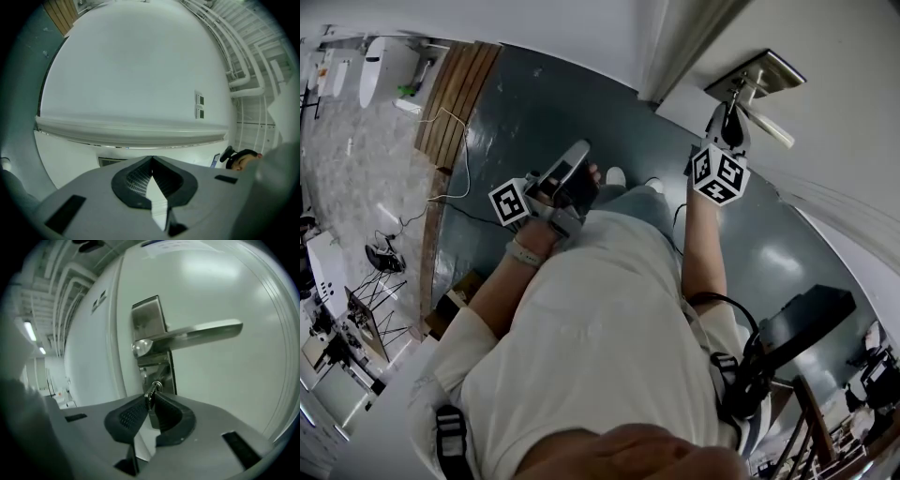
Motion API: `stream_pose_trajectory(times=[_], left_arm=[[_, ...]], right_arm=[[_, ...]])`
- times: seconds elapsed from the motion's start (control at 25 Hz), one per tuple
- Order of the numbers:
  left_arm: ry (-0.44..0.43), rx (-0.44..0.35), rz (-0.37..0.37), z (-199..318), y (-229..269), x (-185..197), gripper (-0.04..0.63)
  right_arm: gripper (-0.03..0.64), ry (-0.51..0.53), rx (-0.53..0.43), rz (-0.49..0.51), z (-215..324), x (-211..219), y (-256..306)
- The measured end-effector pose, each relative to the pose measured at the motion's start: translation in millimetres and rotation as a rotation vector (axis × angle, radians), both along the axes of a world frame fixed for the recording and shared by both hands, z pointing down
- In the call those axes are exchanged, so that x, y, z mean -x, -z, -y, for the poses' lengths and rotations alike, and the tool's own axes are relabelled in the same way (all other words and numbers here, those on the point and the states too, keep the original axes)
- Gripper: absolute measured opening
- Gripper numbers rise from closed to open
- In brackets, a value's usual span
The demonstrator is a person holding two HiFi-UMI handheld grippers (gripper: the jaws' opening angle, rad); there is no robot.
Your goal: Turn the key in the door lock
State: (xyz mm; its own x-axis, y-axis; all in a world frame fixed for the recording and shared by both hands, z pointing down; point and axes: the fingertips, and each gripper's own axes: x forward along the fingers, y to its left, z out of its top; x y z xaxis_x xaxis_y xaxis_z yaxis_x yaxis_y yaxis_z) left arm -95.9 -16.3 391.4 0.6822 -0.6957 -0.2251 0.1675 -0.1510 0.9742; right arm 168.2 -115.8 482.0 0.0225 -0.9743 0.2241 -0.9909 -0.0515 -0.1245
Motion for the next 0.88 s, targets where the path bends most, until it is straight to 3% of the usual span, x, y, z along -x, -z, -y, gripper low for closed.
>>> stream_pose_trajectory(times=[0.32,0.6,0.72,0.88], left_arm=[[-0.003,0.003,-0.001,0.2,0.2,-1.0,0.009],[0.002,0.010,-0.005,1.7,-1.2,1.5,0.009],[0.001,0.014,-0.007,2.1,-1.3,2.2,0.009],[0.000,0.019,-0.010,3.4,-1.7,2.8,0.009]], right_arm=[[0.046,-0.041,-0.092,0.633,0.3,-0.9,1.3],[0.046,-0.079,-0.163,1.085,-0.4,-2.9,-2.2],[0.048,-0.103,-0.175,1.236,-2.0,-3.5,-6.2],[0.052,-0.119,-0.182,1.359,-2.5,-0.4,-4.8]])
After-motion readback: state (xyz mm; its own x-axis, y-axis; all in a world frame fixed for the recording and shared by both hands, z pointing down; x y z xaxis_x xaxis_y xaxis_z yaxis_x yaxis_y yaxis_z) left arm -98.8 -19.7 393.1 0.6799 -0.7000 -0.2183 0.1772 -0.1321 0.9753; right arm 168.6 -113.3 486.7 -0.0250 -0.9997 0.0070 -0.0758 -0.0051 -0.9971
